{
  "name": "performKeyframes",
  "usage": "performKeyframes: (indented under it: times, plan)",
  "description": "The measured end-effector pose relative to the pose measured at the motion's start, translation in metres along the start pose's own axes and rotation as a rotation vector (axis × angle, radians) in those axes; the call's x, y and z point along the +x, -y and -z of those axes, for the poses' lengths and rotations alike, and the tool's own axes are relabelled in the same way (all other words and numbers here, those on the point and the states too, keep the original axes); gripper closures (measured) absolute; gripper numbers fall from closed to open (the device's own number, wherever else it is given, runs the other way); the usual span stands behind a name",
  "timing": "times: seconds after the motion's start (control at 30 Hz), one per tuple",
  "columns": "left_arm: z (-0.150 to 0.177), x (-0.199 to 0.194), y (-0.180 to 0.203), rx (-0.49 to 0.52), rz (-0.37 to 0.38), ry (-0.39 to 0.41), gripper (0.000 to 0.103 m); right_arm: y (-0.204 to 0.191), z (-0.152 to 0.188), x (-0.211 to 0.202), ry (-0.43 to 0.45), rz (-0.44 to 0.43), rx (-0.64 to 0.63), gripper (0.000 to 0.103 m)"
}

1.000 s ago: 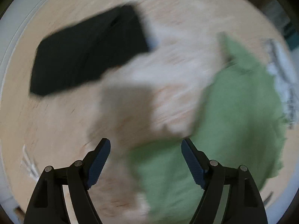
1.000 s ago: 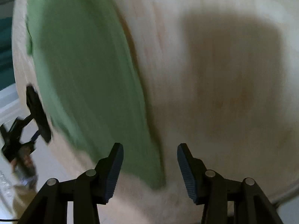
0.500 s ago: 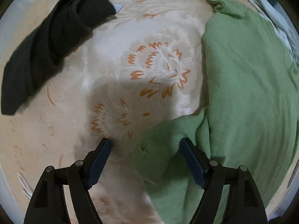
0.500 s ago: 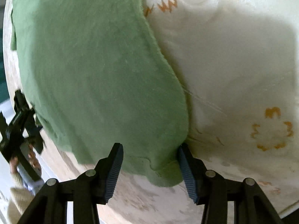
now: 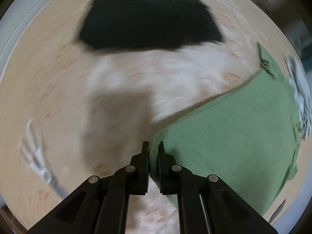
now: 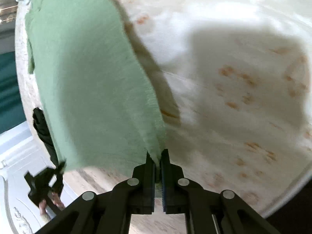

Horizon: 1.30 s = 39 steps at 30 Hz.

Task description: Fold clothes

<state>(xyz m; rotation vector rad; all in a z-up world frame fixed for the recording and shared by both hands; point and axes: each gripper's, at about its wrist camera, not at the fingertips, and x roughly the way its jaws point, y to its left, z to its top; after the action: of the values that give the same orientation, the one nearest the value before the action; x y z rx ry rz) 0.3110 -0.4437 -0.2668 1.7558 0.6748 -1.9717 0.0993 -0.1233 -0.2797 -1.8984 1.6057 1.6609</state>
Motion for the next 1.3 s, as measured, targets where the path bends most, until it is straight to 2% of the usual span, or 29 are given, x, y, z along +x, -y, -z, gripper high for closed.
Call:
performKeyframes:
  times: [0.13, 0.27, 0.47, 0.6, 0.7, 0.8, 0.87, 0.97, 1.07, 1.17, 1.23, 1.3]
  plan:
    - [0.027, -0.004, -0.054, -0.106, -0.001, -0.038, 0.096, 0.023, 0.020, -0.002, -0.001, 0.082, -0.009, 0.099]
    - [0.061, -0.007, -0.102, -0.171, 0.018, -0.085, 0.096, 0.043, 0.058, 0.001, -0.008, 0.146, -0.032, 0.099]
    - [0.104, -0.028, -0.166, -0.170, -0.042, -0.165, 0.096, 0.087, 0.142, -0.011, -0.028, 0.220, 0.028, 0.099]
    - [0.121, -0.051, -0.210, -0.215, -0.086, -0.205, 0.096, 0.116, 0.180, -0.016, -0.060, 0.213, 0.114, 0.099]
    - [0.115, -0.072, -0.219, -0.268, -0.044, -0.188, 0.096, 0.115, 0.181, -0.022, -0.045, 0.166, 0.142, 0.099]
    - [0.089, -0.086, -0.190, -0.291, 0.079, -0.146, 0.096, 0.089, 0.152, -0.034, 0.023, 0.087, 0.095, 0.099]
    - [0.049, -0.082, -0.118, -0.267, 0.150, -0.116, 0.096, 0.061, 0.116, -0.043, 0.081, 0.026, 0.039, 0.099]
    - [0.007, -0.083, -0.057, -0.207, 0.241, -0.063, 0.096, 0.015, 0.045, -0.055, 0.169, -0.037, -0.045, 0.099]
    - [-0.057, -0.083, 0.022, -0.179, 0.336, -0.015, 0.096, -0.031, -0.029, -0.065, 0.231, -0.067, -0.119, 0.099]
    - [-0.118, -0.059, 0.093, -0.137, 0.338, 0.013, 0.096, -0.082, -0.098, -0.065, 0.257, -0.056, -0.178, 0.099]
    - [-0.137, -0.048, 0.123, -0.135, 0.334, 0.014, 0.096, -0.108, -0.141, -0.057, 0.265, -0.043, -0.198, 0.099]
    - [-0.155, -0.031, 0.149, -0.142, 0.328, 0.008, 0.096, -0.140, -0.168, -0.035, 0.244, 0.001, -0.210, 0.099]
